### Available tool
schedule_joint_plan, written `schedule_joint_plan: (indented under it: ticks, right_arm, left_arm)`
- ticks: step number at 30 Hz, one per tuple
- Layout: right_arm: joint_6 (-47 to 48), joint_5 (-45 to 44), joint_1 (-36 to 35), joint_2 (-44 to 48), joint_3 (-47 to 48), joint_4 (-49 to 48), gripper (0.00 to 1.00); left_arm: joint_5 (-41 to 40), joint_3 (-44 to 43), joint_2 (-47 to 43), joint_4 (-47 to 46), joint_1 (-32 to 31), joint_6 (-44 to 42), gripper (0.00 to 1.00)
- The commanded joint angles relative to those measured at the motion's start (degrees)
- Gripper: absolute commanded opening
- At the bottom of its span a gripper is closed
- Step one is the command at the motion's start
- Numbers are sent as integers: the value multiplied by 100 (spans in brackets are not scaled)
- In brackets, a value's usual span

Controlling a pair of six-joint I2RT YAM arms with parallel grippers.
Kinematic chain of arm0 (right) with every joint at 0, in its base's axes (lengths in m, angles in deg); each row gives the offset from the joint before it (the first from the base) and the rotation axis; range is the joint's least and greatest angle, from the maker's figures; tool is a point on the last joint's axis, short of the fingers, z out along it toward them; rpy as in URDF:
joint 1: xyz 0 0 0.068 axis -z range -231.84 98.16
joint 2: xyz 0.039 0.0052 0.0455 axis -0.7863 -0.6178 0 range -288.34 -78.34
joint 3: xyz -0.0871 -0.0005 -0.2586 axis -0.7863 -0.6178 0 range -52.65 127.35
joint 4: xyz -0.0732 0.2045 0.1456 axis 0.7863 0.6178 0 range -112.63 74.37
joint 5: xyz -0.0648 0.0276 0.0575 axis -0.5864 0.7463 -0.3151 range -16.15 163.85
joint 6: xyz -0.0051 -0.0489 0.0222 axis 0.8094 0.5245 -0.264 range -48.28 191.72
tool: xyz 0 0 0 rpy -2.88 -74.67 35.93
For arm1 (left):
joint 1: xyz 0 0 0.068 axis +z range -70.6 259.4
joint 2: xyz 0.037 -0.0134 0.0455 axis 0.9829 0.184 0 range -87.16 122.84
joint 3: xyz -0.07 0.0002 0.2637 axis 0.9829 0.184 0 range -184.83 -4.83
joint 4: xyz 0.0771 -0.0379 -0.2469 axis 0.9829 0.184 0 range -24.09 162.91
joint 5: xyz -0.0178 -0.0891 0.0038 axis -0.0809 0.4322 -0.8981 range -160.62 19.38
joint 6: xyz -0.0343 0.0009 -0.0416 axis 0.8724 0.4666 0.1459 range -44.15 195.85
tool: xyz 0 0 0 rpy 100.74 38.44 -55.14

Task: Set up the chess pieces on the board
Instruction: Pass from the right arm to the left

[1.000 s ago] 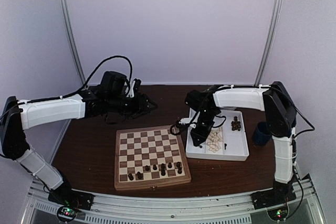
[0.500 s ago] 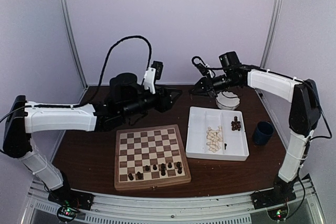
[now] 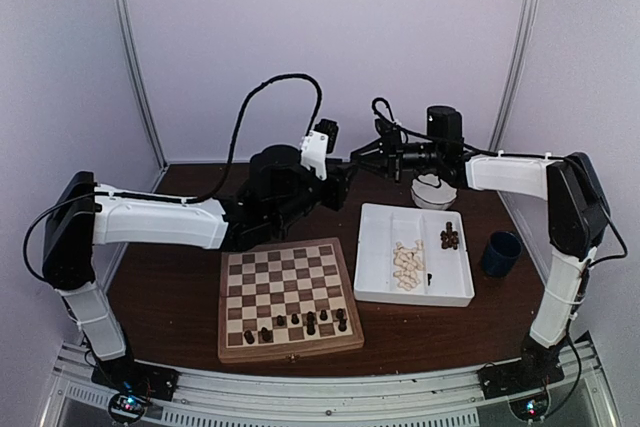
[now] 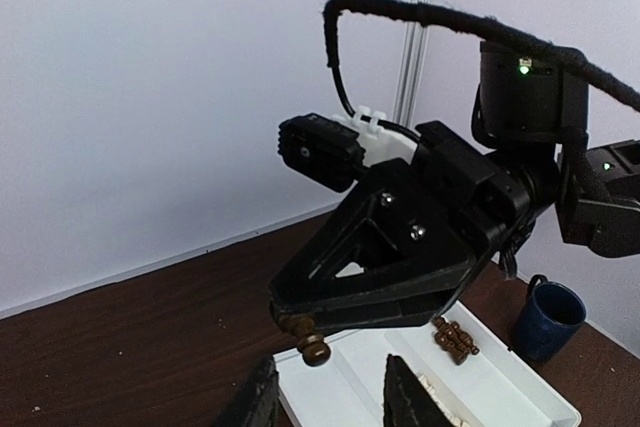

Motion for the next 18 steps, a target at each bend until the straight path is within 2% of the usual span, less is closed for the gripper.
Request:
schedule_joint_plan:
  ticks: [1,18]
  right_arm:
    - [-535,56,26,129,-76,-731,16]
    - [-698,42,26,249,-192,-888,17]
  left_arm:
    - [-208,-246,165,-393,37,-34,34]
    - [171,-801,627,-233,267,354,19]
